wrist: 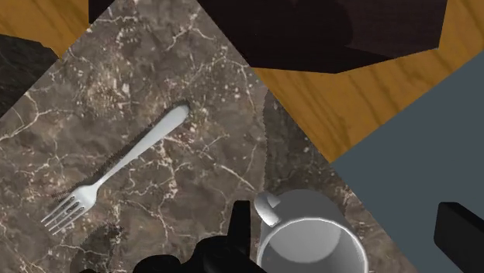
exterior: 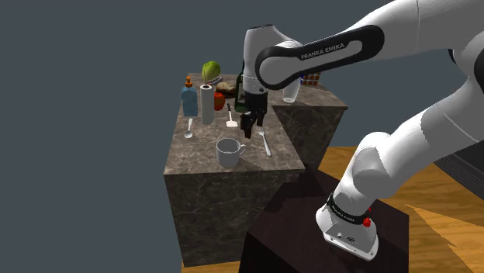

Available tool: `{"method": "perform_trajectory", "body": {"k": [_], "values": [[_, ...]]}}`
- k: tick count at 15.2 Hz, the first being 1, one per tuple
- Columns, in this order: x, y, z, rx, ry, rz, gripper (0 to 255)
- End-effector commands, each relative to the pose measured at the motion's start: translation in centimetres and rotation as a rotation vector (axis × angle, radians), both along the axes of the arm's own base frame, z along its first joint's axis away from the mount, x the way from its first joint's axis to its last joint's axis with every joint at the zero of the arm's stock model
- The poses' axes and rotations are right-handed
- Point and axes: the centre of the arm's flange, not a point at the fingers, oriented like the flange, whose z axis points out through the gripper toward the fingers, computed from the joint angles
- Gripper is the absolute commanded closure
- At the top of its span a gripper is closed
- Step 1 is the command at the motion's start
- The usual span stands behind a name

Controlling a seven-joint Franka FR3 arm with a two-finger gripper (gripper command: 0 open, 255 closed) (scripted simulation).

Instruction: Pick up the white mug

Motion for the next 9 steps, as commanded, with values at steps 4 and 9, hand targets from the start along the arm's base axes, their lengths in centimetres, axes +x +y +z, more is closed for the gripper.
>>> {"method": "perform_trajectory", "body": {"k": [4, 9], "values": [[3.5, 3.1, -4.2, -0.011, -0.019, -0.001, 0], [7.4, 5.7, -8.7, -0.024, -0.035, -0.002, 0]]}}
